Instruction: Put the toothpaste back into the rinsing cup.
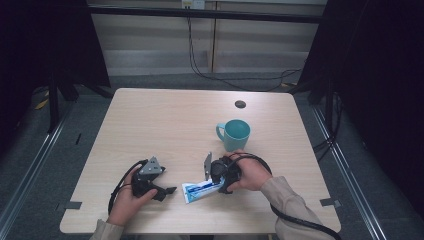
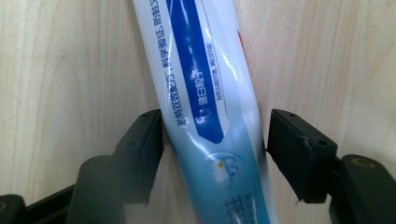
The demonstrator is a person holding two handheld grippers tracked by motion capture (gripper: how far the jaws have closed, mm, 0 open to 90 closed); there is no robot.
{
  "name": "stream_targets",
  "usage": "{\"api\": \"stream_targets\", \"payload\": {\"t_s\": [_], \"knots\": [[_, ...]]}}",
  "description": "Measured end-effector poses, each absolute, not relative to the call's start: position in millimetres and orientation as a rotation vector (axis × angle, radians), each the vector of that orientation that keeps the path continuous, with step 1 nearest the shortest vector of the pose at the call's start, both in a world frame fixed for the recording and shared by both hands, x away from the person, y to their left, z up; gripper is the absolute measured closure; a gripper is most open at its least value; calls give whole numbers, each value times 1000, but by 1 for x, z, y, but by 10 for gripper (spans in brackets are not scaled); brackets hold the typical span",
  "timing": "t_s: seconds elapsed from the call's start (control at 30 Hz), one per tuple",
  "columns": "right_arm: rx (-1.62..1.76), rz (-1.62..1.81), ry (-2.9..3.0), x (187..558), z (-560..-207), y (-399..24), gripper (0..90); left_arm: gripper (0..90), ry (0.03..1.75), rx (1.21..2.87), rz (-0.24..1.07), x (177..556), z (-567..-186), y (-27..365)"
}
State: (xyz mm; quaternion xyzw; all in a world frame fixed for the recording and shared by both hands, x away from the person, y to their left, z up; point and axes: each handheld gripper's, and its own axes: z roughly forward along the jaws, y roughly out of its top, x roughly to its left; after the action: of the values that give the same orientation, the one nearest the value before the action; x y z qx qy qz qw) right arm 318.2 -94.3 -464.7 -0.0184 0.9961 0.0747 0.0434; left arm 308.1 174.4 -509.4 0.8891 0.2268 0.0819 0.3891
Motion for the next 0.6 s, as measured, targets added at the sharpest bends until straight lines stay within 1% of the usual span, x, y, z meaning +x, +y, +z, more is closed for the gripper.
{"api": "stream_targets", "payload": {"t_s": [0.23, 0.33, 0.43, 0.5, 0.6], "knots": [[-85, 211, 3058, 321, -467, -90, 368, 153, 581, 2256, 207, 308, -510, 174], [-86, 212, 3089, 325, -468, -90, 425, 152, 583, 2256, 204, 308, -509, 174], [-62, 219, 3127, 329, -469, -89, 452, 153, 579, 2262, 209, 308, -509, 175], [-72, 186, 3153, 331, -468, -88, 494, 153, 584, 2257, 208, 308, -510, 174], [-86, 98, 3152, 328, -466, -82, 581, 153, 585, 2256, 207, 308, -510, 174]]}}
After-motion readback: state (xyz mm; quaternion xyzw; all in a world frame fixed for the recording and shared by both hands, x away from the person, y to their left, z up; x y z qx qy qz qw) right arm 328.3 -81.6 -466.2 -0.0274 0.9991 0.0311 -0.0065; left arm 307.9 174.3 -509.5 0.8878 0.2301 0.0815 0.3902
